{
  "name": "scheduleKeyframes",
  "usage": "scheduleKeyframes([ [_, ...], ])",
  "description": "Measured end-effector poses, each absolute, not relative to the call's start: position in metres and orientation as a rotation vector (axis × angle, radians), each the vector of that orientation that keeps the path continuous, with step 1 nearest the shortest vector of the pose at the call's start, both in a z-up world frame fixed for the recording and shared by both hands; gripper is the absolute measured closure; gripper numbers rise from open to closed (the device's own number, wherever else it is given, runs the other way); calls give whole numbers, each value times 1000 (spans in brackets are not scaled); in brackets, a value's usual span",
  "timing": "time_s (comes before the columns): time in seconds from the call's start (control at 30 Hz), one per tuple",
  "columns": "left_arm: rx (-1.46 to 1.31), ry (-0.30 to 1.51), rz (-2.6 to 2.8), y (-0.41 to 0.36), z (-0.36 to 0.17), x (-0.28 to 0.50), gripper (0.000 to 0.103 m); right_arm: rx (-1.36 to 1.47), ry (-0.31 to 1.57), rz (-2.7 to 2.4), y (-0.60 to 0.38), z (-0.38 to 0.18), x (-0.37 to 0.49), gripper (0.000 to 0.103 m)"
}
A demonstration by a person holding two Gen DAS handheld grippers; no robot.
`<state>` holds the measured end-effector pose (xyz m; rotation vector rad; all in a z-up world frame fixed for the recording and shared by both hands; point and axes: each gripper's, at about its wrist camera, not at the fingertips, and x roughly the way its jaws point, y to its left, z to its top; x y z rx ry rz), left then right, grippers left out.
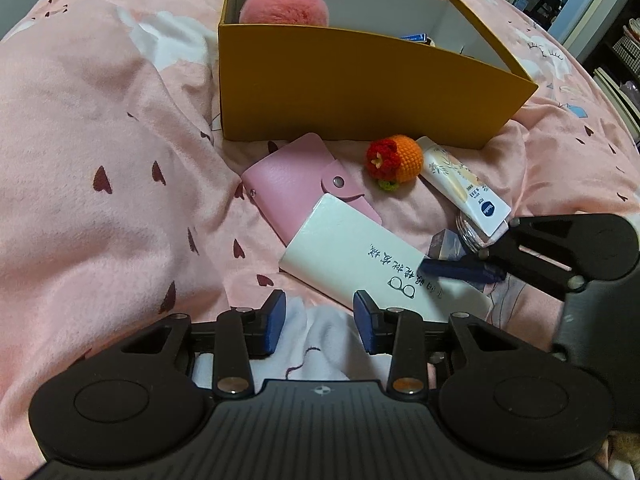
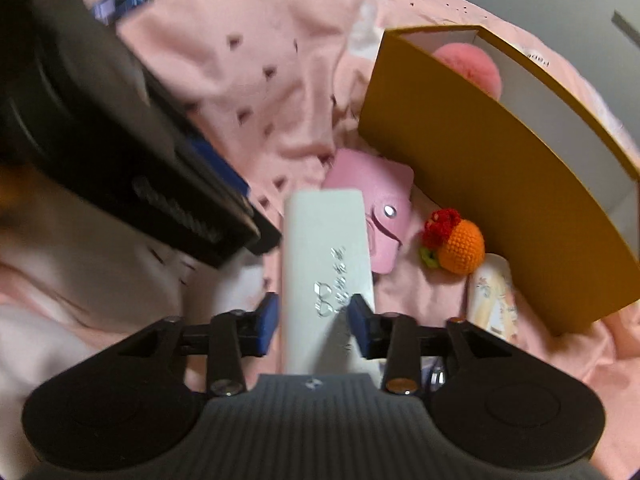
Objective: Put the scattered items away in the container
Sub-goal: 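Lift the white glasses case with the right gripper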
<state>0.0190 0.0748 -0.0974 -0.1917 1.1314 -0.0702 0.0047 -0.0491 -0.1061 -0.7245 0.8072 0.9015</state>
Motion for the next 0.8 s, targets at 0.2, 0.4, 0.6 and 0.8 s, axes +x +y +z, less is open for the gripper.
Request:
scheduleKeyframes([
  [0.2,-201,1127,-68,77,-97,18,60,-892,687,873,-40,-122,-10,43],
  [0.4,-199,1127,-63,78,-97,18,60,-924,690,852,-34,-136,-4,39],
  [0.6,-201,1127,-57,80,-97,18,60,-868,738,848,-38,-134,11,41],
  [0.8,-211,1119,-57,81,-96,18,60,-655,864,777,-60,-116,49,41],
])
